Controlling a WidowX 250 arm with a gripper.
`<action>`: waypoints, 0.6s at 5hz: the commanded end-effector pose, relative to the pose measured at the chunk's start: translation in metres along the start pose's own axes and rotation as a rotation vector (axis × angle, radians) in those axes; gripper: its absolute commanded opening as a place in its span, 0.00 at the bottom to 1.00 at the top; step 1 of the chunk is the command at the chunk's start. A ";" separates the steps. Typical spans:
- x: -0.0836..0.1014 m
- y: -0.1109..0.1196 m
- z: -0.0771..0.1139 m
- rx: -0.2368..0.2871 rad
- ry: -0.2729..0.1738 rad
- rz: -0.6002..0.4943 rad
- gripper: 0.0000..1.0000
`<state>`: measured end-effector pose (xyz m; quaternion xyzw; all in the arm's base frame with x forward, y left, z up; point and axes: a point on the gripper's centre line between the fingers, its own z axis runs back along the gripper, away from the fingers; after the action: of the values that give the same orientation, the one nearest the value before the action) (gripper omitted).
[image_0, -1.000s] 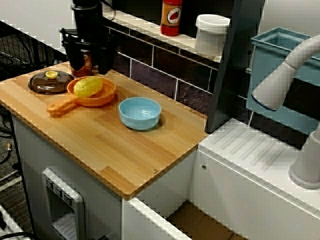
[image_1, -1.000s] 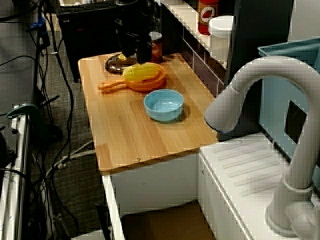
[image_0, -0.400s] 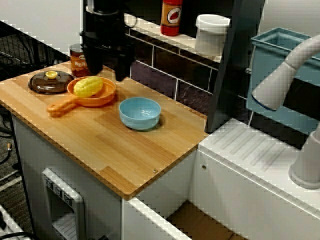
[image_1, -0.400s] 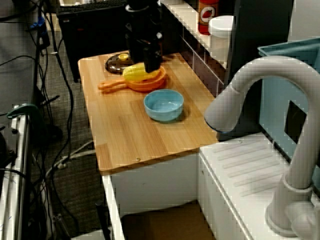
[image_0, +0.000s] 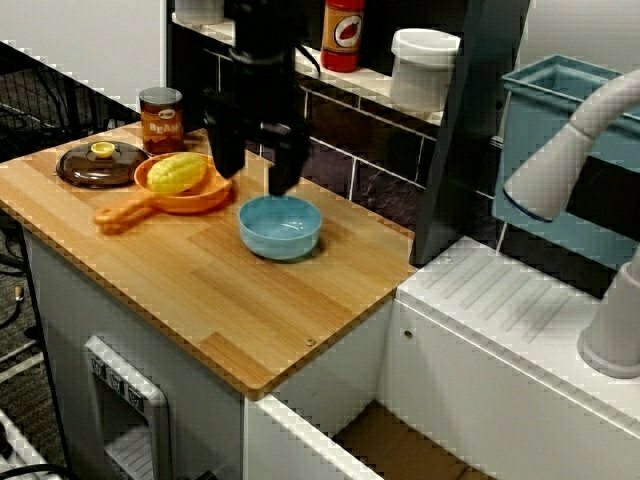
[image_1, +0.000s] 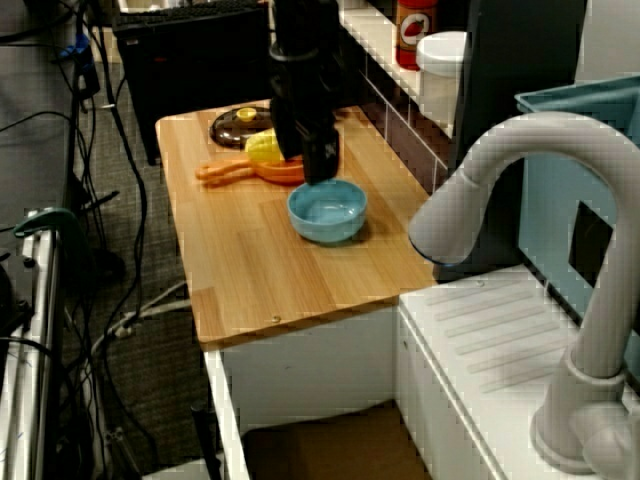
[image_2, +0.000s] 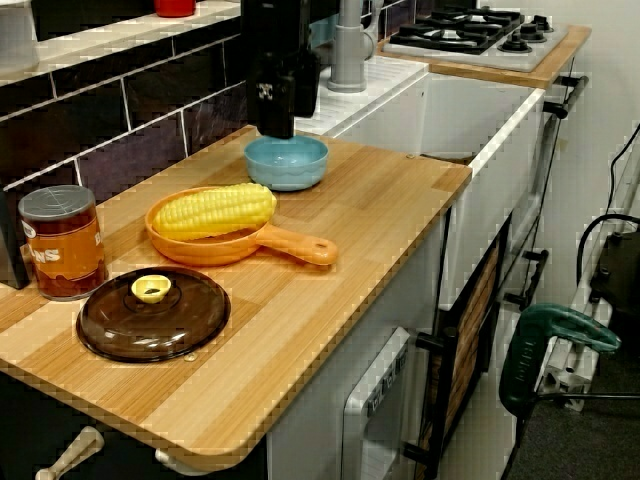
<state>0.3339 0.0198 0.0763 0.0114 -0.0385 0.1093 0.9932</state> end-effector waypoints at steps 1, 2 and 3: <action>-0.004 0.004 -0.007 0.041 -0.011 0.008 1.00; -0.006 0.010 -0.007 0.028 0.028 0.034 1.00; -0.011 0.014 -0.003 0.013 0.047 0.046 1.00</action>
<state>0.3222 0.0272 0.0549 0.0159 0.0081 0.1311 0.9912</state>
